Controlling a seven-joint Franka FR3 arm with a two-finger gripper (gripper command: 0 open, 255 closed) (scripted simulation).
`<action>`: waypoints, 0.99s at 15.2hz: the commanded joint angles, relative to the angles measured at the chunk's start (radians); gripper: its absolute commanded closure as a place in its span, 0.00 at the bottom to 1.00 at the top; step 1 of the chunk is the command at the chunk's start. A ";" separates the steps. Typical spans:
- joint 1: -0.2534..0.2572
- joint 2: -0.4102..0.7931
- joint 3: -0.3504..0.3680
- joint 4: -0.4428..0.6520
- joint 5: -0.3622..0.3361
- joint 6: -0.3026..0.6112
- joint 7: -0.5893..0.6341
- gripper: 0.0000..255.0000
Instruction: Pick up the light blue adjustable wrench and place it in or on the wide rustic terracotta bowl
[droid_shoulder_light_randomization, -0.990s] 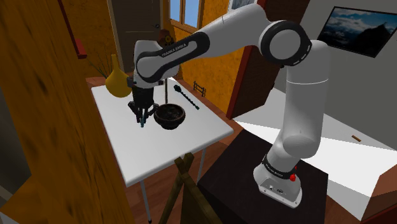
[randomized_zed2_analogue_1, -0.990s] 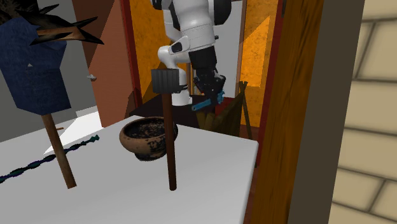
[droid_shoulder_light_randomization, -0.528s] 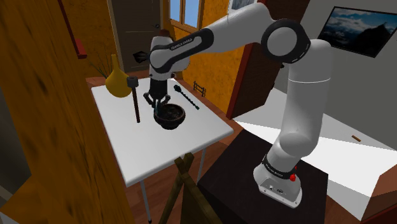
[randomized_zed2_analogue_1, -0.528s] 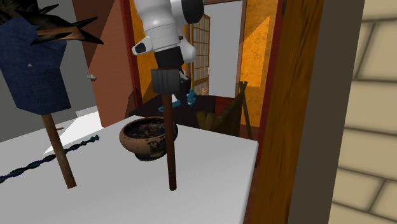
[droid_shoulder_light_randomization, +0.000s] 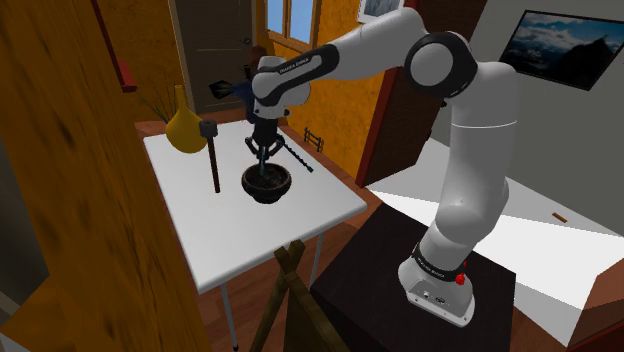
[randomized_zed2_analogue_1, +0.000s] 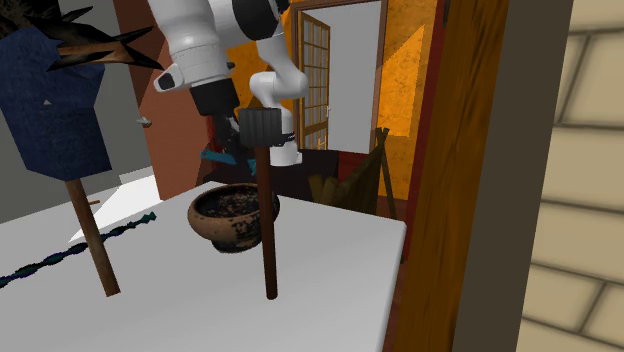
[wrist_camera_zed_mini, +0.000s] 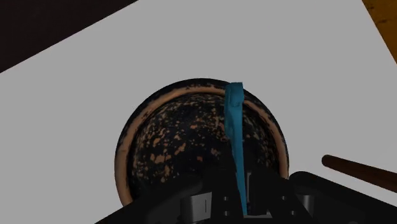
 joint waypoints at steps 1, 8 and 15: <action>-0.005 0.012 -0.003 -0.007 0.000 0.016 -0.012 1.00; -0.001 0.062 -0.005 -0.032 -0.001 0.091 -0.024 1.00; 0.001 0.082 -0.006 -0.039 -0.002 0.117 -0.029 1.00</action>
